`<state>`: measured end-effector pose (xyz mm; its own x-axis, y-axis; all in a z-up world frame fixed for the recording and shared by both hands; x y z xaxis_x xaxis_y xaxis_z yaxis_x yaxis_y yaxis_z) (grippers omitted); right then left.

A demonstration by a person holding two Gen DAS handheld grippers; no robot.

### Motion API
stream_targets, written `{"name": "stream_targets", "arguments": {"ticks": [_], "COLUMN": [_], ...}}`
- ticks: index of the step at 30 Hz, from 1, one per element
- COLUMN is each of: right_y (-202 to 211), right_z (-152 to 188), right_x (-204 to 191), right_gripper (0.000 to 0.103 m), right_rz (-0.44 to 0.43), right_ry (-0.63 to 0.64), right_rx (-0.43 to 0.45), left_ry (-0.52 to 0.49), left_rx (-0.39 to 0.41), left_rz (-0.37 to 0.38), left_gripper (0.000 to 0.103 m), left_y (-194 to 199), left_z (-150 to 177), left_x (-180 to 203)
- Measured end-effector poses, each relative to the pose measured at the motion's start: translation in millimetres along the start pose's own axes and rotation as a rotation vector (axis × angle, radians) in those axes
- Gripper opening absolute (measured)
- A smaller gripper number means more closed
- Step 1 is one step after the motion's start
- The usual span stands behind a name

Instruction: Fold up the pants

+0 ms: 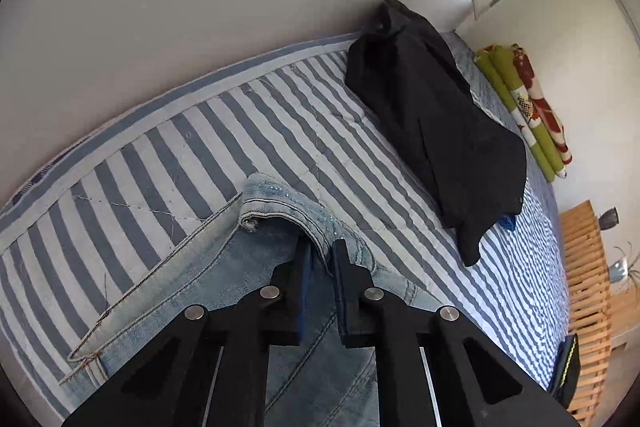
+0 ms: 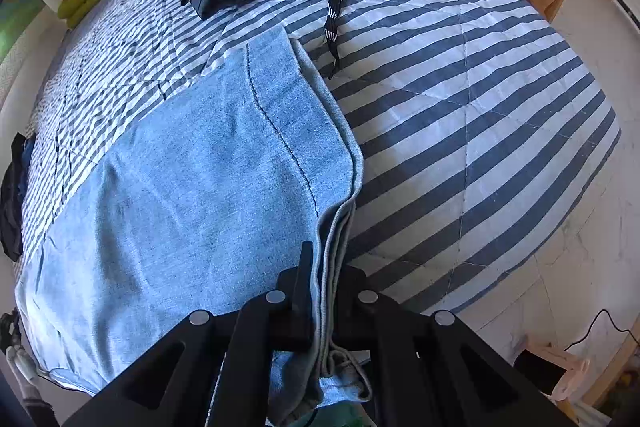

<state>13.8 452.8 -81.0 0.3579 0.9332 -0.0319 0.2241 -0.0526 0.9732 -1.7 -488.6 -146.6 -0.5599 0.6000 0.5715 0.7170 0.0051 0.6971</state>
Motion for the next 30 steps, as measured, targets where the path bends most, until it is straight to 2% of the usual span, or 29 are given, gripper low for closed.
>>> {"name": "stream_targets", "arguments": {"ticks": [3,5,6,7,10,11,13,14,15,18,19,21,26,28,30], "right_y": [9,16,17,16,7,6,6,6,7,9,9,7,0,4,16], "right_z": [3,5,6,6,6,7,7,6,6,4,5,7,9,7,5], "right_x": [4,6,7,7,4,5,6,6,7,14,15,17,22,22,22], "right_gripper": [0.006,0.005,0.005,0.006,0.005,0.005,0.006,0.006,0.006,0.006,0.006,0.006,0.008,0.014,0.022], "right_rz": [-0.017,-0.031,-0.033,-0.027,-0.002,-0.007,-0.019,-0.027,-0.037,-0.085,-0.099,-0.12,-0.166,-0.131,-0.039], "right_ry": [-0.018,-0.023,-0.024,-0.018,0.001,-0.009,-0.01,-0.002,0.004,-0.013,-0.018,-0.017,-0.026,-0.006,0.023], "right_rx": [0.024,0.053,0.061,0.06,0.05,0.045,0.043,0.042,0.041,0.03,0.027,0.023,0.001,0.013,0.071], "left_ry": [-0.039,-0.073,-0.085,-0.092,-0.084,-0.092,-0.091,-0.091,-0.102,-0.152,-0.152,-0.155,-0.235,-0.29,-0.332], "left_rx": [0.077,0.163,0.206,0.216,0.094,0.08,0.078,0.083,0.097,0.137,0.14,0.12,0.021,-0.025,-0.084], "left_rz": [-0.004,-0.009,-0.031,-0.063,-0.188,-0.234,-0.244,-0.246,-0.228,-0.223,-0.192,-0.117,-0.043,-0.028,-0.024], "left_gripper": [0.007,0.004,0.004,0.005,0.008,0.012,0.028,0.048,0.053,0.054,0.055,0.057,0.057,0.057,0.057], "left_y": [25,51,58,56,14,5,0,4,11,39,50,75,106,112,111], "left_z": [1,2,-3,-6,-15,-17,-21,-22,-24,-24,-20,-11,39,67,94], "left_x": [14,23,25,23,7,5,10,14,19,30,32,31,38,49,57]}}
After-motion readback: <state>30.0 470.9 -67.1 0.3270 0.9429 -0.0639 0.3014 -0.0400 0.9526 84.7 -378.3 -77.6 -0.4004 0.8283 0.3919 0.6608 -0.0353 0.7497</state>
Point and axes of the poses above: each gripper's, at about its wrist camera, not at the fingertips, and y roughly against the way its jaws point, x to its right, z to its underside, the point moved 2 cm from there along -y, roughly the way its jaws point, and after that the axes turned 8 degrees about z, right-handed, at the moved point
